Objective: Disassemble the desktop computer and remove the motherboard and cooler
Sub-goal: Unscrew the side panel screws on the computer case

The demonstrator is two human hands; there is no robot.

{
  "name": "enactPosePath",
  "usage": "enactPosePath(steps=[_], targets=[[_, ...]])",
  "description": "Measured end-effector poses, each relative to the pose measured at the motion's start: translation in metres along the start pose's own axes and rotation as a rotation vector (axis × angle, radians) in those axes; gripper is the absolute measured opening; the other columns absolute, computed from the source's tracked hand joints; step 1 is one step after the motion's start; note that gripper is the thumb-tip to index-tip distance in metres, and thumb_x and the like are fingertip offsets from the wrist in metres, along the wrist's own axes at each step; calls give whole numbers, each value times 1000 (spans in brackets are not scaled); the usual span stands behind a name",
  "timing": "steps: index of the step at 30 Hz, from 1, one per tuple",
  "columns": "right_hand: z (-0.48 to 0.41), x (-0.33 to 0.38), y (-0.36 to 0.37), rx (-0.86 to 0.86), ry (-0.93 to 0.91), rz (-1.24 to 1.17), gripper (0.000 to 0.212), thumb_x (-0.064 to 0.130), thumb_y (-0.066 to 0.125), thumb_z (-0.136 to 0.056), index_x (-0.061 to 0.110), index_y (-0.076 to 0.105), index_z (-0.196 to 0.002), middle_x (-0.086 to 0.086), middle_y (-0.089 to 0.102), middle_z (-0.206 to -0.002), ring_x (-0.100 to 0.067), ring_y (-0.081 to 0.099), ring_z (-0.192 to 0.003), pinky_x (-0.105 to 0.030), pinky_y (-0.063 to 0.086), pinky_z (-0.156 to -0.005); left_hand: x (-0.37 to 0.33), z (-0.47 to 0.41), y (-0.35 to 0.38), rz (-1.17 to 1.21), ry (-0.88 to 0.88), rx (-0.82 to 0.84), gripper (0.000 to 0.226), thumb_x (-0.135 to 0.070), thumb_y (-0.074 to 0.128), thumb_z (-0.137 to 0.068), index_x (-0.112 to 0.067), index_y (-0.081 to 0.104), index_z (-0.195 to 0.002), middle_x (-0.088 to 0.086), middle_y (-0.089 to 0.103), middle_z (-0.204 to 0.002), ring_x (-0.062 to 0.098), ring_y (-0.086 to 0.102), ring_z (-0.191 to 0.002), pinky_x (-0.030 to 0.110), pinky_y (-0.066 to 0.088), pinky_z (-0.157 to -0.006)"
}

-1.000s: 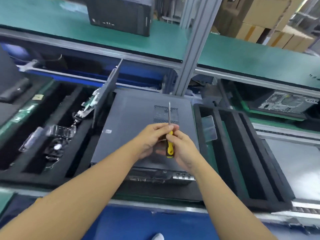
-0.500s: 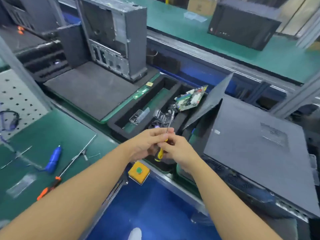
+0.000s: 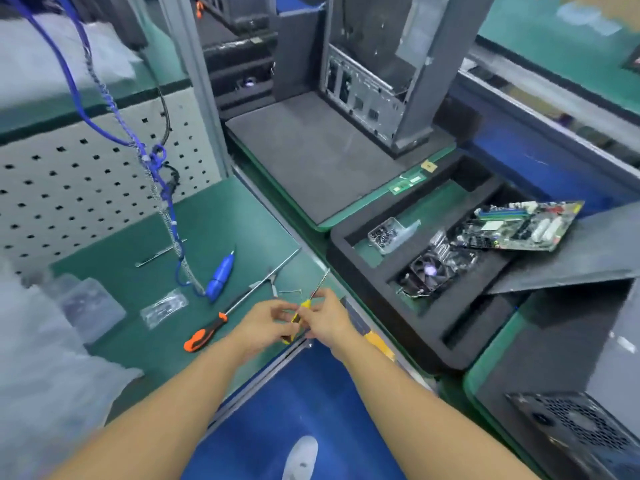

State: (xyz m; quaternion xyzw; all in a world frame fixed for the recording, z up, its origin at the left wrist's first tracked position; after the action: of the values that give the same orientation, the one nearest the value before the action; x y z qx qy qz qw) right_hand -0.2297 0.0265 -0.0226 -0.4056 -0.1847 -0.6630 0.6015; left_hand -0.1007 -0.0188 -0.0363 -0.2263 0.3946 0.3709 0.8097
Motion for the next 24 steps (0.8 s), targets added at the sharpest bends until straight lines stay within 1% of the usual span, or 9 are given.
enactPosePath(steps=[2,4,8,10,13,15,18,22,24], targets=[[-12,-8,22,66,59,-36,41,13,58,-97,15,41,-134,0,60,-101,-20,63,-91,-37,60,-80,12,-13,-23,-163,-18,-170,30,3,70,-83,-8,66,-110,11,68,-94,22,62,-79,40,54,-81],[-17,-16,40,130,104,-68,46,9,53,-97,14,38,-140,2,57,-105,-17,60,-88,-37,58,-84,20,-24,-41,-323,-32,-293,27,-2,71,-84,-9,67,-110,10,71,-97,24,65,-87,37,52,-87],[-17,-29,64,241,157,-84,44,6,53,-97,14,41,-139,-8,59,-119,-11,57,-81,-26,54,-69,31,-38,-66,-535,-69,-444,22,-7,71,-85,-9,70,-107,9,72,-106,29,64,-104,36,47,-94],[-18,-36,65,259,167,-92,42,8,53,-98,13,43,-138,-11,60,-122,-13,57,-85,-28,56,-75,36,-43,-70,-594,-80,-478,19,-4,66,-87,-6,66,-106,14,70,-108,33,61,-105,38,46,-93],[-19,-44,58,265,164,-42,38,19,54,-99,18,46,-136,-4,60,-123,-11,60,-91,-20,55,-69,44,-41,-67,-783,-119,-501,20,-10,61,-89,-9,57,-109,13,61,-114,34,56,-108,41,47,-88],[-18,-49,50,256,164,-16,37,24,53,-99,19,48,-135,-2,60,-123,-12,61,-98,-19,56,-68,47,-36,-61,-951,-168,-498,31,-22,64,-89,-8,49,-113,12,58,-117,33,54,-110,41,48,-85],[-15,-52,39,228,167,-6,37,24,53,-98,20,49,-134,-3,60,-122,-15,63,-100,-20,57,-69,44,-30,-57,-1030,-187,-531,47,-35,68,-88,-9,44,-118,11,52,-121,31,52,-113,38,50,-83],[-9,-45,21,194,158,2,35,25,54,-96,23,51,-130,-5,62,-117,-22,65,-109,-33,59,-88,26,-27,-51,-1208,-77,-547,55,-46,73,-81,-11,47,-114,9,51,-117,28,51,-108,37,48,-83],[-3,-39,11,180,147,0,33,26,55,-95,22,53,-128,-4,63,-115,-20,66,-106,-34,59,-88,11,-25,-46,-1220,-6,-544,52,-47,72,-82,-10,50,-112,9,52,-114,29,50,-106,38,47,-83]])
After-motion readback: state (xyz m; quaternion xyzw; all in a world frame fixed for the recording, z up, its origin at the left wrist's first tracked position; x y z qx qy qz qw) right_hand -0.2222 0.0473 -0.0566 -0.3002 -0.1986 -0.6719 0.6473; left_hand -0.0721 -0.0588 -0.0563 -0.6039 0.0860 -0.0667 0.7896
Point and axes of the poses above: each hand's wrist, its own z-axis away from the middle knuckle, its own y-axis out of the palm, x = y × z, the point moved 8 cm from there along -z, towards the middle knuckle
